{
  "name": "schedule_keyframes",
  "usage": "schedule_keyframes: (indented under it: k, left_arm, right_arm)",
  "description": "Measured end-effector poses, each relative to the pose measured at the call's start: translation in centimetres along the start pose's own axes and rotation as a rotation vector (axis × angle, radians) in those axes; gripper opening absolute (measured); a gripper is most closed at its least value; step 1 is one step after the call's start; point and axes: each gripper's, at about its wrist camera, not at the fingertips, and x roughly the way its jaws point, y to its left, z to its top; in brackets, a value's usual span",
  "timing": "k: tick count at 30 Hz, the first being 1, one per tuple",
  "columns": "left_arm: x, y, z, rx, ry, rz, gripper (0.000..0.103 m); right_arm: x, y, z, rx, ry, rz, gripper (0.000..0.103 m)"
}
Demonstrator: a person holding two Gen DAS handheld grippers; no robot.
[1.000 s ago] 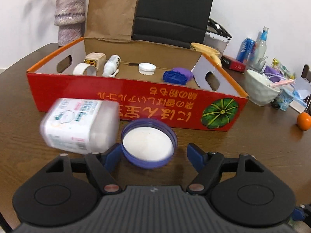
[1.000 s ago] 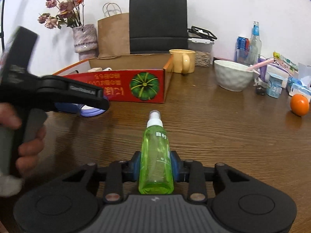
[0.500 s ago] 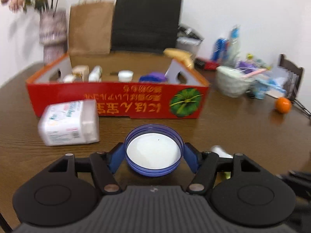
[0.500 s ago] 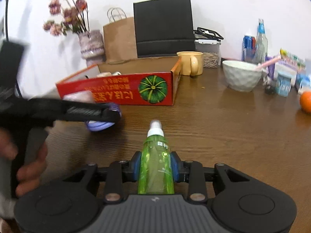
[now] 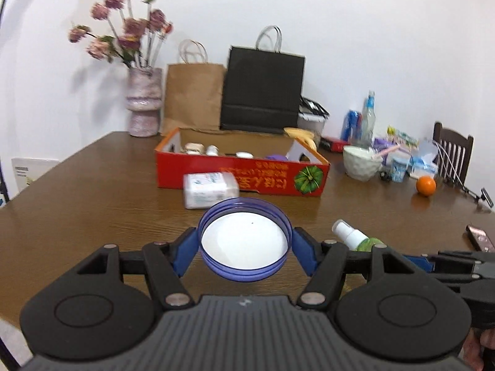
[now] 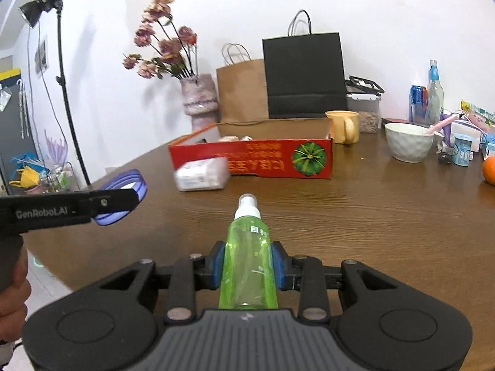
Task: Organize rigid objects
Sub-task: 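Carry the lid and spray bottle into the box and open both tools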
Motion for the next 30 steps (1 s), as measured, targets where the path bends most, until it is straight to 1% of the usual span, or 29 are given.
schedule_keyframes:
  k: [3, 7, 9, 10, 13, 14, 16, 19, 22, 24, 26, 27, 30]
  left_arm:
    - [-1.4, 0.9, 0.6, -0.002, -0.040, 0.003, 0.066]
    - [-1.2, 1.7, 2.7, -0.002, -0.082, -0.035, 0.067]
    - [0.0, 2.1, 4.6, 0.005, -0.097, -0.057, 0.067]
    - [1.0, 2.4, 5.8, 0.020, -0.095, -0.089, 0.067]
    - [4.7, 3.6, 9.6, 0.009, -0.061, -0.161, 0.067]
    - [6.3, 4.0, 11.2, -0.012, -0.044, -0.190, 0.067]
    - [9.7, 4.5, 13.9, -0.030, -0.007, -0.212, 0.067]
    - [15.5, 4.8, 17.2, -0.036, 0.054, -0.203, 0.067]
    - [21.6, 4.9, 18.7, -0.033, 0.136, -0.173, 0.067]
    - [25.5, 5.2, 18.7, -0.025, 0.183, -0.134, 0.067]
    - [29.2, 6.0, 18.2, -0.031, 0.244, -0.123, 0.067]
    - [30.5, 6.5, 17.9, -0.039, 0.265, -0.109, 0.067]
    - [34.0, 7.3, 17.1, -0.041, 0.310, -0.101, 0.067]
  right_arm:
    - [-1.0, 1.2, 0.8, -0.030, -0.026, 0.017, 0.031]
    - [-0.9, 1.7, 3.1, -0.096, -0.057, 0.022, 0.031]
    - [0.0, 1.3, 5.0, -0.110, -0.067, 0.031, 0.030]
    - [0.6, 1.0, 6.1, -0.120, -0.069, 0.036, 0.031]
    - [2.9, 0.1, 10.4, -0.160, -0.076, 0.066, 0.031]
    - [4.2, -0.4, 12.2, -0.172, -0.073, 0.077, 0.031]
    - [6.8, -1.2, 15.2, -0.187, -0.051, 0.093, 0.031]
    - [12.1, -2.7, 19.8, -0.184, 0.006, 0.132, 0.031]
    - [18.5, -4.0, 23.3, -0.189, 0.077, 0.134, 0.031]
    - [23.0, -4.5, 24.2, -0.237, 0.133, 0.099, 0.031]
    - [27.7, -4.7, 24.3, -0.280, 0.205, 0.071, 0.031]
    - [29.7, -5.1, 24.3, -0.280, 0.241, 0.077, 0.031]
    - [34.4, -5.9, 23.8, -0.279, 0.325, 0.112, 0.031]
